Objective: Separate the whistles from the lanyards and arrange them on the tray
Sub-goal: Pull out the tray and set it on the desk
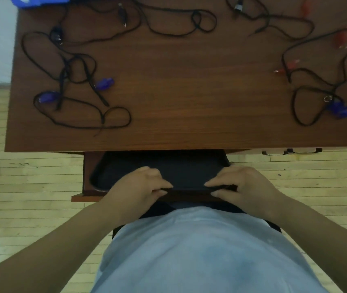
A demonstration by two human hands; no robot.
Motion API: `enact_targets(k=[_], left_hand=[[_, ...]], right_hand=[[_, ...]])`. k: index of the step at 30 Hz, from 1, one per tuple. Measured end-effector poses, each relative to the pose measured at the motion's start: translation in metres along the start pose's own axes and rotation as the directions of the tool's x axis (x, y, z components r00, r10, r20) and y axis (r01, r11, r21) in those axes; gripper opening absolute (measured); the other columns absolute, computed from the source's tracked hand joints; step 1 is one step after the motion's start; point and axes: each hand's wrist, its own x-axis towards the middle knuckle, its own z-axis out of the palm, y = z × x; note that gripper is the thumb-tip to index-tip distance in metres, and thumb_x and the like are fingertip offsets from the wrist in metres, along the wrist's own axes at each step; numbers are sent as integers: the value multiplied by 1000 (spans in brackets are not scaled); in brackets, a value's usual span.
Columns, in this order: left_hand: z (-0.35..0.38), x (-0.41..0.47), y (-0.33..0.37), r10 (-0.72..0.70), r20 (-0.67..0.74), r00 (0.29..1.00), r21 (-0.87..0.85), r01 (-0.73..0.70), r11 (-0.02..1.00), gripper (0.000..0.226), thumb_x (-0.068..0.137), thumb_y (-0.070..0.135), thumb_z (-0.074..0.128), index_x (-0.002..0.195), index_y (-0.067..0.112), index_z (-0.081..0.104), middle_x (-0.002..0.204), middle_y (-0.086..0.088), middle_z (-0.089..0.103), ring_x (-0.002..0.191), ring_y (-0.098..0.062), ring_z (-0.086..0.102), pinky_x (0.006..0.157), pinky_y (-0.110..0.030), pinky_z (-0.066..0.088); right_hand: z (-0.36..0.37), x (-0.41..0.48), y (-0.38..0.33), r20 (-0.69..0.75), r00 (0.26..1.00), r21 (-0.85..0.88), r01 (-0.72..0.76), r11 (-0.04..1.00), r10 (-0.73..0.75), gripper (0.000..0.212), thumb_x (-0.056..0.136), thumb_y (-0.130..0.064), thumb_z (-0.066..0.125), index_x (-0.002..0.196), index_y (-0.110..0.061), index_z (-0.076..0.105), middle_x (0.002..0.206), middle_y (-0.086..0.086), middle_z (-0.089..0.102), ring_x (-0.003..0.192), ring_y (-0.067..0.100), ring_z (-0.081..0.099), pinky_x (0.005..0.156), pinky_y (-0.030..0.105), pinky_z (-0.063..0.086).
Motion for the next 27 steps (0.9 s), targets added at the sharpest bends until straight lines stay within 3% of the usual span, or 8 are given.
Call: enact_targets(k=[4,9,12,14,17,20,24,27], left_hand=[[-33,7,18,-87,48,995,-126,92,988,26,100,26,65,122,35,74,97,24,61,97,-2,59,88,-28,52],[-85,32,37,-193,-81,978,-178,177,968,21,97,26,69,113,38,77,94,27,65,90,5,62,79,-11,46],[-126,47,52,-195,-142,971,-220,161,962,17,96,26,71,106,38,78,94,29,67,91,10,62,75,-4,43],[-153,56,65,-173,-217,961,-239,119,964,17,93,24,74,98,40,78,89,28,71,90,13,63,73,-3,44],[-189,71,83,-146,-319,936,-270,58,961,21,91,24,76,88,44,77,86,27,73,89,8,66,83,-14,50],[-209,87,96,-88,-389,917,-232,-6,973,22,93,23,75,94,45,76,91,30,69,92,4,67,89,-19,51],[-190,106,96,-39,-374,927,-117,-6,993,22,95,23,72,112,35,77,93,32,62,88,11,61,84,-10,44],[-150,119,83,-5,-305,952,-62,-14,998,25,95,23,71,119,31,76,101,21,67,96,1,62,92,-23,50]], right_hand=[[-4,7,-24,-86,994,113,-51,992,61,24,87,-37,78,109,-45,76,95,-27,69,97,-7,61,77,7,44],[-42,30,-53,-201,972,219,-75,973,121,20,89,-38,76,108,-46,76,103,-34,69,101,-11,62,92,19,52],[-90,42,-73,-228,967,273,-47,961,112,18,88,-35,78,99,-49,76,104,-33,69,102,-9,65,89,20,54],[-124,49,-87,-270,962,221,13,975,48,21,87,-34,79,94,-52,74,101,-34,68,102,-12,63,85,13,49],[-170,54,-105,-353,935,151,84,985,-26,20,87,-35,79,97,-51,74,101,-33,68,98,-13,64,76,4,47],[-197,55,-111,-453,890,123,126,984,-57,19,86,-32,79,98,-47,77,96,-33,69,95,-15,63,74,1,46],[-198,56,-94,-418,906,-127,11,992,-64,32,89,-39,76,121,-40,73,115,-25,69,108,-6,62,93,14,46],[-175,58,-62,-272,962,-278,-110,954,32,52,92,-52,68,141,-41,58,147,-19,55,136,3,48,111,23,34]])
